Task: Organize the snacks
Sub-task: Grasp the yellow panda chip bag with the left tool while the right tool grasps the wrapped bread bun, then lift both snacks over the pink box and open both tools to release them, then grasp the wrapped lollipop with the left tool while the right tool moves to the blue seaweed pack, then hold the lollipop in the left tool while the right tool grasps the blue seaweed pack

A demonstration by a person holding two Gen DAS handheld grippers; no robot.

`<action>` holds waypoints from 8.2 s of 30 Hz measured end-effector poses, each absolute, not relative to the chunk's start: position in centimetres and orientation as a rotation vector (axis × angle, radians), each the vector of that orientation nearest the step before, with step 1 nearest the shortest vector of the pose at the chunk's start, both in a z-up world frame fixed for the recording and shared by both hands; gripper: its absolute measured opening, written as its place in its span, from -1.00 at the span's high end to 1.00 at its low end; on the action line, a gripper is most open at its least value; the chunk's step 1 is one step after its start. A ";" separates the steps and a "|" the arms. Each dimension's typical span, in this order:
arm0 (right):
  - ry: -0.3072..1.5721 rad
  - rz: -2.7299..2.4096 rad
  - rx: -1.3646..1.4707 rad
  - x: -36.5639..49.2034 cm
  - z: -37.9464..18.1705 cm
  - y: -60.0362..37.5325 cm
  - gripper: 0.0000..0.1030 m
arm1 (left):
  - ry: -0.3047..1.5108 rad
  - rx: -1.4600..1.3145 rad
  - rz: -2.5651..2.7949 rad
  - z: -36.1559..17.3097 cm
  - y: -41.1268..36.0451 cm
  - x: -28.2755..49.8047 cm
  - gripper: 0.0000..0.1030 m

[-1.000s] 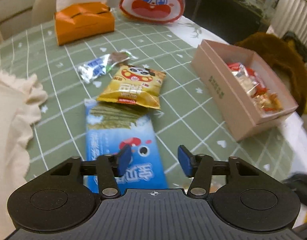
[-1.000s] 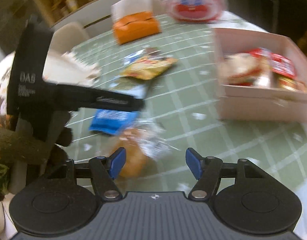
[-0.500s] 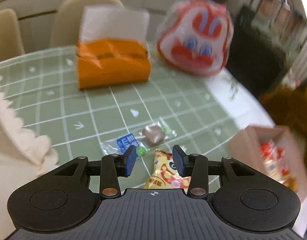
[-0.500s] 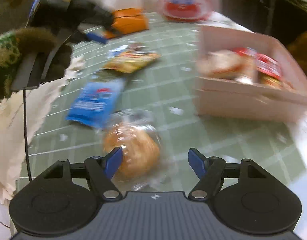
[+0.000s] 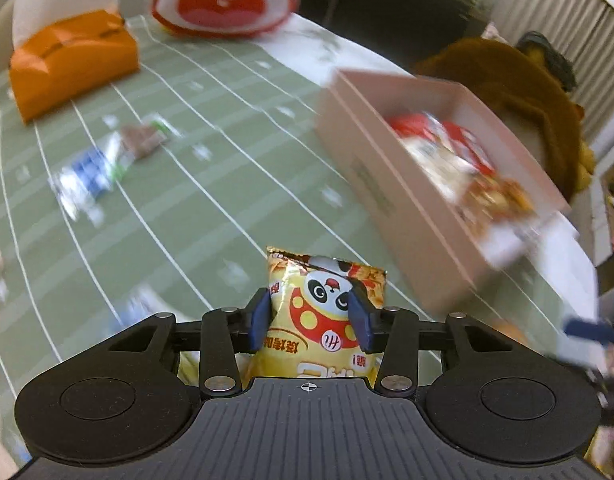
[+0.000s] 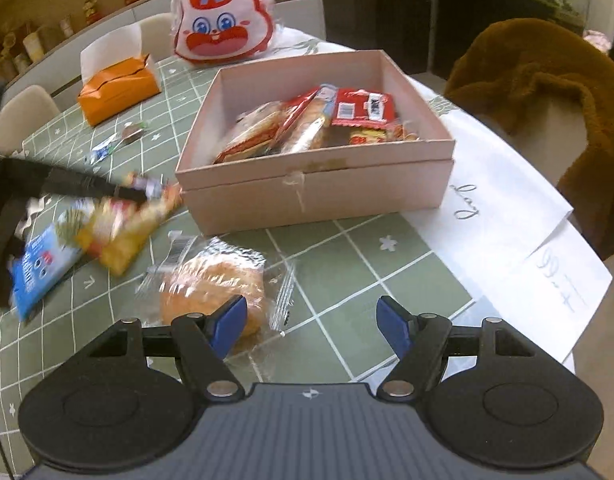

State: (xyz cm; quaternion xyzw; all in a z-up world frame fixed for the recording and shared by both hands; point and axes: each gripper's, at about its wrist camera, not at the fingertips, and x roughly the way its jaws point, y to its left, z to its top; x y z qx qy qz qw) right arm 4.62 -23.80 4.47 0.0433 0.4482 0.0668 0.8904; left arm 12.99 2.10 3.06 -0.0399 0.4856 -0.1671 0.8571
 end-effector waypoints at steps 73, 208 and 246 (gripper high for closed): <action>0.919 0.078 0.122 2.1 1.5 -24.2 -0.63 | 1.021 0.141 -0.360 2.3 -4.1 1.9 -0.38; 1.032 0.325 -0.086 5.3 3.2 -13.7 -0.52 | 0.961 -0.317 -0.126 5.4 8.6 13.0 0.58; 1.084 0.421 0.005 6.7 4.9 -11.1 -0.63 | 1.118 -0.155 -0.200 3.3 11.8 12.2 0.46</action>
